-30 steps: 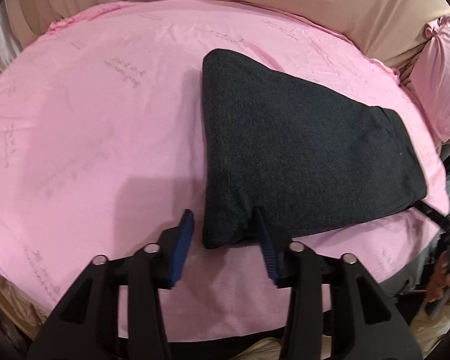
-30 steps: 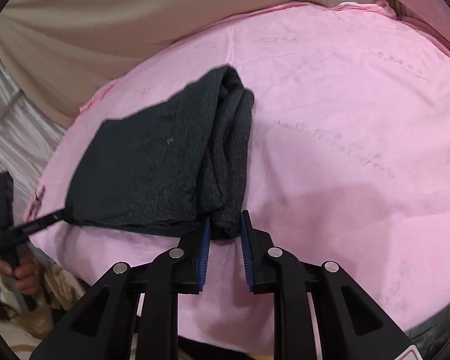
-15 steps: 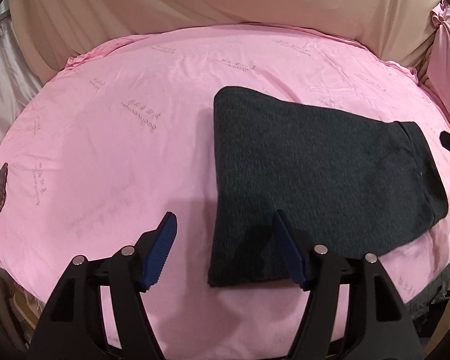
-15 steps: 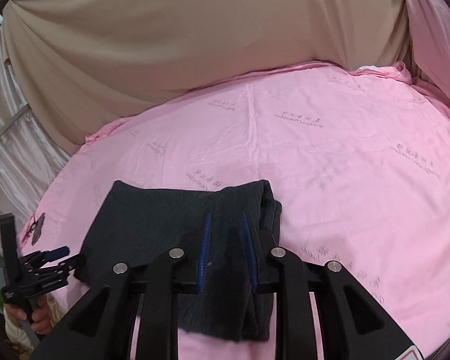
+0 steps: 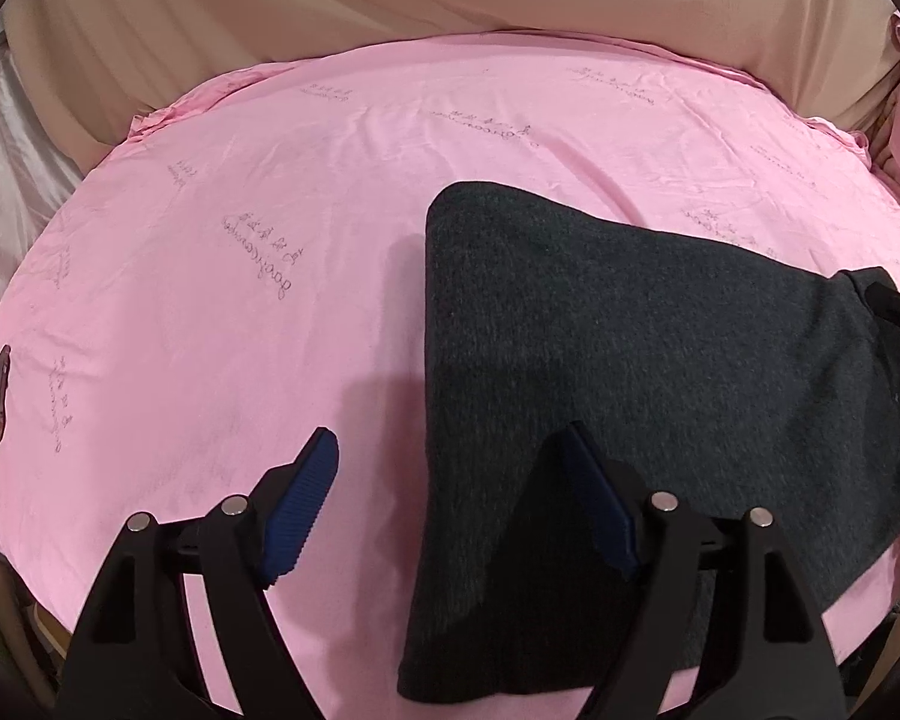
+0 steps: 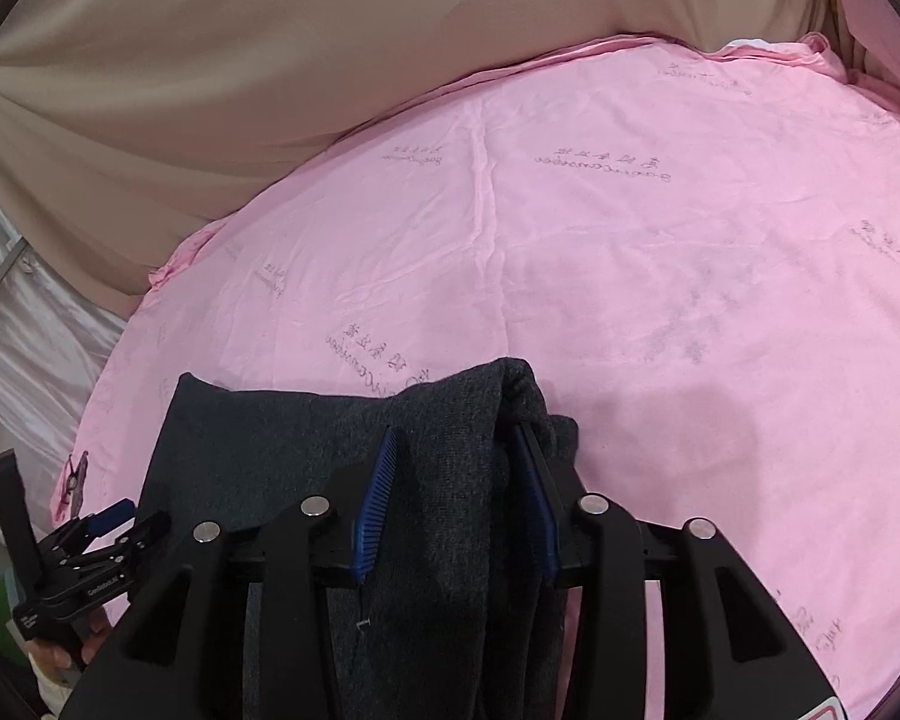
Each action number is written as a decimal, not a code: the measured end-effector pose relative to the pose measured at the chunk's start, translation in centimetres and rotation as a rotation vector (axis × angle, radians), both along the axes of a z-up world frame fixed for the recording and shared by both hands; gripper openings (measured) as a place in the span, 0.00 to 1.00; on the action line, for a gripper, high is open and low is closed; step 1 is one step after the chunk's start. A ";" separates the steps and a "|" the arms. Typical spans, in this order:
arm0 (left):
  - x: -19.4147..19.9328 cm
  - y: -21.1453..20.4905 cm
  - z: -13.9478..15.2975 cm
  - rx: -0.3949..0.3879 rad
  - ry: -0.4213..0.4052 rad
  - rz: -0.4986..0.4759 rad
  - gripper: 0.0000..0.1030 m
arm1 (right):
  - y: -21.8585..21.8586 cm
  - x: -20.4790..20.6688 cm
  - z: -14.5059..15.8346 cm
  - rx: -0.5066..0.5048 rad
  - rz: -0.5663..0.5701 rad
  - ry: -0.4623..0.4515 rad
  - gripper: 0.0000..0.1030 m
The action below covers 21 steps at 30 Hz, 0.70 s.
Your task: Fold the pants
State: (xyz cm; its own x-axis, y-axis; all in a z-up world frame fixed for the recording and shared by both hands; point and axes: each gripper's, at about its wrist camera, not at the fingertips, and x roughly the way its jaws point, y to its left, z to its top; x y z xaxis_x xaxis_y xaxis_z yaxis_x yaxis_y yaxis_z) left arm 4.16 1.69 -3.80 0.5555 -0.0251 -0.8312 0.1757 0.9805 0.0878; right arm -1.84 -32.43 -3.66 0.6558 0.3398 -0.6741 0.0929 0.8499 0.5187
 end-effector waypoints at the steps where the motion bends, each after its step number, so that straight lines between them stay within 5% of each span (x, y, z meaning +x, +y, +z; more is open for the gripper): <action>1: 0.2 0.0 -0.1 0.001 -0.002 0.003 0.74 | 0.1 0.1 0.5 -0.005 0.006 -0.009 0.10; 5: 1.0 0.5 -0.4 -0.004 0.006 0.013 0.79 | 0.6 0.0 1.6 -0.067 0.018 -0.032 0.14; 11: -0.8 2.6 -0.3 -0.115 0.053 -0.028 0.87 | -2.0 -5.8 -0.3 0.007 -0.061 0.050 0.66; 14: -1.3 4.0 -1.7 -0.250 0.114 -0.026 0.87 | -1.8 -7.8 -2.6 0.120 -0.002 0.130 0.66; 21: -1.7 4.2 -1.7 -0.482 0.155 -0.099 0.85 | -0.8 -9.1 -3.2 0.195 0.034 0.087 0.69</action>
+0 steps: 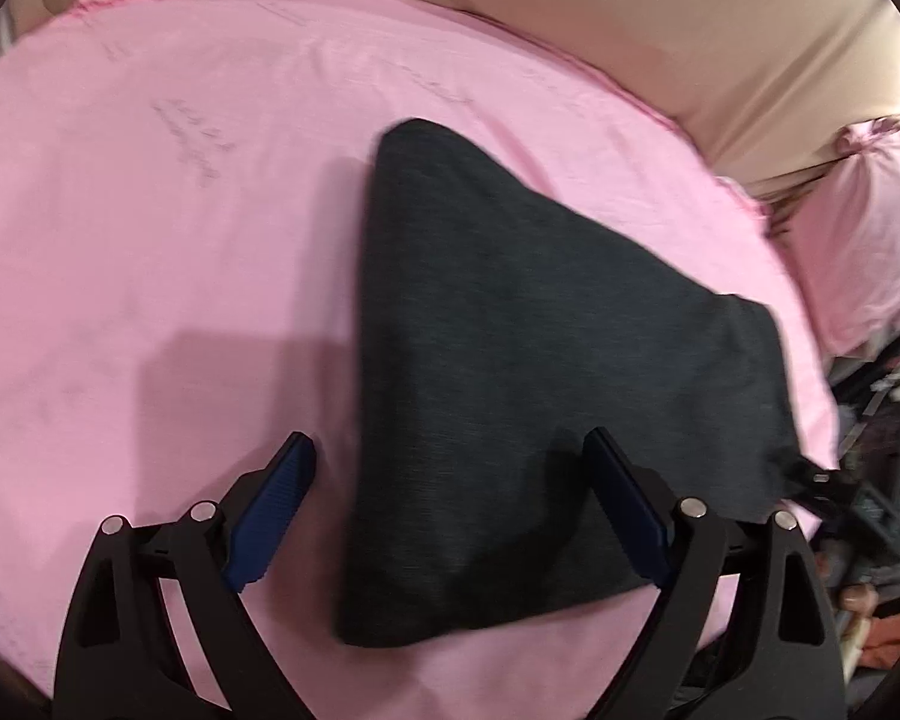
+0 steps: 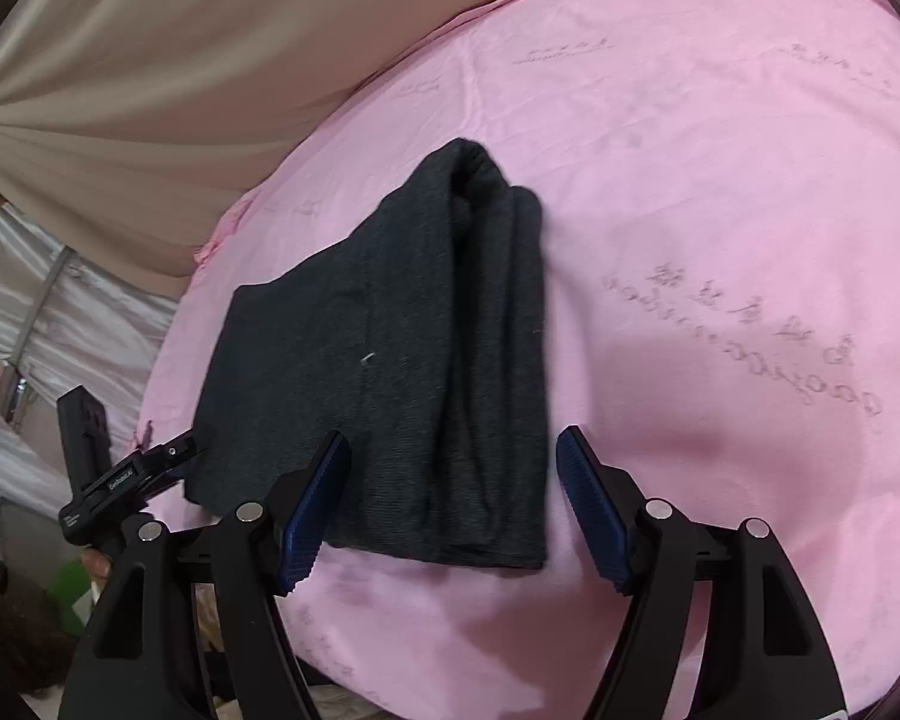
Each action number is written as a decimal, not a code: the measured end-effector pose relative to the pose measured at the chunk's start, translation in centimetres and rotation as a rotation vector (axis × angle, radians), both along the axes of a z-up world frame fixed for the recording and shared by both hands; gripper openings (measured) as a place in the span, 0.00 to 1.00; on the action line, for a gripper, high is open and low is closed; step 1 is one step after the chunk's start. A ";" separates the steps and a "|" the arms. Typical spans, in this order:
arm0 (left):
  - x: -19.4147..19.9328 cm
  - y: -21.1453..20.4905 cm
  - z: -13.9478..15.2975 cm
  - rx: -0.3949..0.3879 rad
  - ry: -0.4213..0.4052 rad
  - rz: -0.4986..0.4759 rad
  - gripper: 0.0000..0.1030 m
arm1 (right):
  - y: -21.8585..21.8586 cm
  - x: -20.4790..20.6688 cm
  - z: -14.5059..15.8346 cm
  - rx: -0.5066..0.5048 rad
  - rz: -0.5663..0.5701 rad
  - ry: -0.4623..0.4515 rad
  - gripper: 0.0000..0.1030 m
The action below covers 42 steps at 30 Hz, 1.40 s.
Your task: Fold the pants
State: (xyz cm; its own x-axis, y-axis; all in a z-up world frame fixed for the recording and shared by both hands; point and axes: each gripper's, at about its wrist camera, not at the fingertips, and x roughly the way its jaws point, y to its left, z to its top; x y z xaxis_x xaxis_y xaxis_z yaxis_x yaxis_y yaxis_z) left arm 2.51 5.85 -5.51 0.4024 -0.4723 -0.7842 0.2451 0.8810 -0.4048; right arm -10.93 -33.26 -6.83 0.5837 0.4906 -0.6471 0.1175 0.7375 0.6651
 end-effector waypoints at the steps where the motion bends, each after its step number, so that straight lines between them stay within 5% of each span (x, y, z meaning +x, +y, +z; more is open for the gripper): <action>1: 0.1 -0.1 -0.1 -0.042 0.005 -0.005 0.85 | 0.3 0.1 0.1 -0.011 0.005 -0.004 0.69; 4: 0.8 0.1 -0.3 -0.093 -0.006 0.008 0.81 | 1.0 0.6 0.0 -0.030 0.001 -0.025 0.60; 6: 1.5 0.3 -0.4 -0.093 0.016 0.026 0.43 | 1.0 0.7 0.0 0.004 0.008 -0.036 0.33; 7: 1.8 0.9 -0.8 -0.109 0.068 0.045 0.25 | 0.7 0.4 0.0 0.027 -0.002 -0.042 0.31; 8: 1.9 1.3 -1.0 -0.148 0.091 0.047 0.18 | 0.6 0.0 0.4 0.026 -0.002 -0.049 0.29; 11: 0.7 2.9 -0.1 -0.212 0.119 0.030 0.16 | 0.8 -1.7 1.7 0.059 0.012 -0.065 0.27; 14: -1.4 3.2 -0.2 -0.164 0.153 0.001 0.19 | 1.2 -3.0 1.3 0.059 0.039 -0.022 0.30; 16: -1.9 3.1 -0.8 -0.127 0.151 0.005 0.31 | 1.3 -3.4 -0.1 0.049 0.034 0.022 0.40; 20: -1.8 2.8 -1.0 -0.194 0.138 0.009 0.56 | 1.2 -3.2 -0.8 0.104 0.015 0.009 0.46; 21: -1.6 2.3 -0.9 -0.174 0.126 0.003 0.54 | 1.4 -3.1 -0.7 0.083 0.015 0.003 0.42; 23: -1.4 1.2 -0.9 -0.099 0.116 0.004 0.26 | 2.1 -3.0 -0.3 0.047 0.019 -0.012 0.32; 26: -1.6 1.5 0.7 -0.140 0.113 0.007 0.18 | 2.6 -3.9 1.8 0.012 0.005 -0.056 0.27; 33: -6.0 1.2 11.6 -0.189 -0.131 -0.145 0.18 | 3.1 -7.6 12.3 -0.095 0.015 -0.286 0.26; 42: -12.5 3.6 28.3 -0.258 -0.657 -0.211 0.18 | 2.6 -13.4 28.7 -0.263 -0.040 -0.783 0.26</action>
